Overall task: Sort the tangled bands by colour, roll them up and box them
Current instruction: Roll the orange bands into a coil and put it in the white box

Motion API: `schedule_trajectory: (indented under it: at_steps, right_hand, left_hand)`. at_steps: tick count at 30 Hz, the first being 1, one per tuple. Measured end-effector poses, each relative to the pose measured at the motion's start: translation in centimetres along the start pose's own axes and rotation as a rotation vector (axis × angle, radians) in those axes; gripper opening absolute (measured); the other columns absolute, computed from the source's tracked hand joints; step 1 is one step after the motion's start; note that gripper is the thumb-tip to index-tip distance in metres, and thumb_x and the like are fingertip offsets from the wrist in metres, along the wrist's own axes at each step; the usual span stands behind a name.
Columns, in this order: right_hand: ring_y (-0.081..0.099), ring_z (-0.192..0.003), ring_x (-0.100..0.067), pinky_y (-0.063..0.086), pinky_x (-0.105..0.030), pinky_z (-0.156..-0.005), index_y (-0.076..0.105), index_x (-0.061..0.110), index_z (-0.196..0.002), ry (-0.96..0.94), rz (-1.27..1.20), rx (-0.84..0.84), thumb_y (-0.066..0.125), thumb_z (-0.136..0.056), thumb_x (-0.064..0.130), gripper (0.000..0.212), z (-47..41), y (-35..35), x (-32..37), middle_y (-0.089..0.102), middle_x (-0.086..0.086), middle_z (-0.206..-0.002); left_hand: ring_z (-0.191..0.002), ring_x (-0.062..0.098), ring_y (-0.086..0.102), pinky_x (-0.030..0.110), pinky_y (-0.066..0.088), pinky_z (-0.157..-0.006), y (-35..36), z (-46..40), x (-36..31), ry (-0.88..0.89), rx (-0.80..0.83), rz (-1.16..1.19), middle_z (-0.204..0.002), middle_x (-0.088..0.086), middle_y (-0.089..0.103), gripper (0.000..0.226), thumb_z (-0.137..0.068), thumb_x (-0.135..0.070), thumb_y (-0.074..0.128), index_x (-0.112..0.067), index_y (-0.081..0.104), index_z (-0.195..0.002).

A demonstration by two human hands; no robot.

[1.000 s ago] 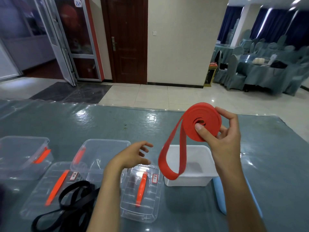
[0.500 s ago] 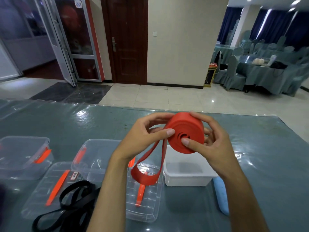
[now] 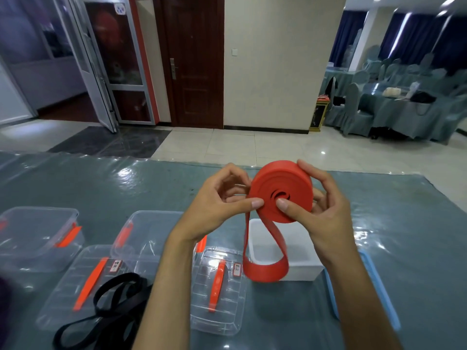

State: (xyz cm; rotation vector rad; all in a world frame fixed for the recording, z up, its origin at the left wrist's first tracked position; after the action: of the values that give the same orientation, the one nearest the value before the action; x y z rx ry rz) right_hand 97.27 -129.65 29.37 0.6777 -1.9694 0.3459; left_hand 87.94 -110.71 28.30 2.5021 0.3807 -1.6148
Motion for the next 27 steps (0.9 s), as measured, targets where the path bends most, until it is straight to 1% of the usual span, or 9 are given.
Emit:
schedule_trajectory:
  at_steps: [4,8,11,15,16,18,21,24,27]
  right_hand:
    - [0.077,-0.106,-0.03,0.063,-0.034,-0.082,0.063,0.042,-0.132,0.101,-0.138,0.023,0.087,-0.075,0.058,0.065,-0.1,0.1,0.0,0.077,-0.011,-0.116]
    - [0.076,-0.107,-0.03,0.063,-0.032,-0.08,0.065,0.041,-0.132,0.109,-0.145,-0.015,0.083,-0.076,0.065,0.064,-0.3,0.2,0.1,0.078,-0.008,-0.117]
    - [0.074,-0.112,-0.027,0.062,-0.031,-0.083,0.065,0.04,-0.136,0.122,-0.245,0.017,0.084,-0.077,0.06,0.066,-0.2,0.5,0.1,0.075,-0.005,-0.124]
    - [0.075,-0.108,-0.03,0.062,-0.033,-0.083,0.067,0.033,-0.126,0.156,-0.209,0.091,0.09,-0.071,0.056,0.064,-0.2,0.5,0.2,0.076,-0.01,-0.118]
    - [0.076,-0.104,-0.03,0.062,-0.032,-0.08,0.068,0.031,-0.118,0.16,-0.179,0.081,0.093,-0.067,0.056,0.062,-0.3,0.2,0.2,0.077,-0.009,-0.113]
    - [0.078,-0.099,-0.03,0.062,-0.032,-0.075,0.069,0.03,-0.111,0.16,-0.092,0.073,0.095,-0.064,0.055,0.059,-0.5,-0.5,0.4,0.078,-0.008,-0.11]
    - [0.077,-0.104,-0.02,0.062,-0.026,-0.077,0.073,0.036,-0.117,0.027,0.033,0.056,0.089,-0.075,0.04,0.045,-0.6,-0.8,0.9,0.078,0.002,-0.115]
    - [0.077,-0.103,-0.016,0.062,-0.025,-0.079,0.078,0.036,-0.111,-0.081,-0.042,-0.071,0.086,-0.08,0.034,0.032,-0.3,-0.6,1.2,0.079,0.003,-0.113]
    - [0.077,-0.102,-0.02,0.064,-0.031,-0.077,0.078,0.034,-0.109,-0.07,-0.082,-0.107,0.085,-0.08,0.032,0.03,-0.2,-0.3,0.8,0.078,-0.001,-0.114]
  left_hand:
    - [-0.1,0.025,0.075,0.034,0.06,-0.09,-0.3,-0.1,-0.2,0.021,-0.032,0.054,-0.111,0.005,0.075,0.036,-0.081,-0.03,0.093,-0.024,0.064,-0.103]
    - [-0.097,0.023,0.074,0.034,0.06,-0.089,0.1,-0.1,-0.1,0.018,-0.035,0.056,-0.11,0.003,0.075,0.038,-0.08,-0.031,0.093,-0.023,0.064,-0.103]
    - [-0.1,0.018,0.071,0.026,0.057,-0.089,0.3,-0.2,-0.5,0.06,-0.055,0.091,-0.11,0.005,0.074,0.034,-0.082,-0.023,0.091,-0.023,0.064,-0.102]
    - [-0.104,0.029,0.067,0.038,0.056,-0.095,-0.2,0.0,-0.4,0.059,-0.065,0.141,-0.116,0.037,0.061,0.034,-0.081,-0.016,0.088,-0.019,0.062,-0.102]
    - [-0.104,0.03,0.067,0.039,0.057,-0.095,-0.4,0.1,-0.3,0.054,-0.056,0.141,-0.115,0.037,0.062,0.034,-0.08,-0.016,0.088,-0.019,0.062,-0.102]
    - [-0.104,0.027,0.07,0.035,0.057,-0.096,-0.5,0.2,-0.2,0.045,-0.047,0.128,-0.109,0.024,0.068,0.034,-0.079,-0.015,0.089,-0.019,0.065,-0.102]
    - [-0.107,0.026,0.073,0.031,0.057,-0.094,-0.2,0.2,-0.1,0.035,-0.069,0.116,-0.115,0.013,0.075,0.033,-0.078,-0.016,0.09,-0.019,0.07,-0.105]
    - [-0.116,0.029,0.071,0.033,0.056,-0.098,0.3,-0.3,-0.4,0.073,-0.059,0.174,-0.129,0.015,0.072,0.028,-0.085,-0.016,0.084,-0.02,0.073,-0.11]
    - [-0.114,0.021,0.072,0.028,0.057,-0.095,0.2,-0.4,-0.6,0.056,-0.068,0.183,-0.122,0.008,0.077,0.028,-0.085,-0.018,0.082,-0.025,0.08,-0.113]
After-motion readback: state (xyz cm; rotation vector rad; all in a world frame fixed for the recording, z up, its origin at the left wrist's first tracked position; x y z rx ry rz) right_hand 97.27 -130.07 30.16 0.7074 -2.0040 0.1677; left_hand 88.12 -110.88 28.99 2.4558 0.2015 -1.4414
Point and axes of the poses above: each hand's wrist, its own z-axis away from the middle knuckle, its own y-axis out of the palm, x = y × z, the point moved 4 cm from there along -z, towards the middle knuckle
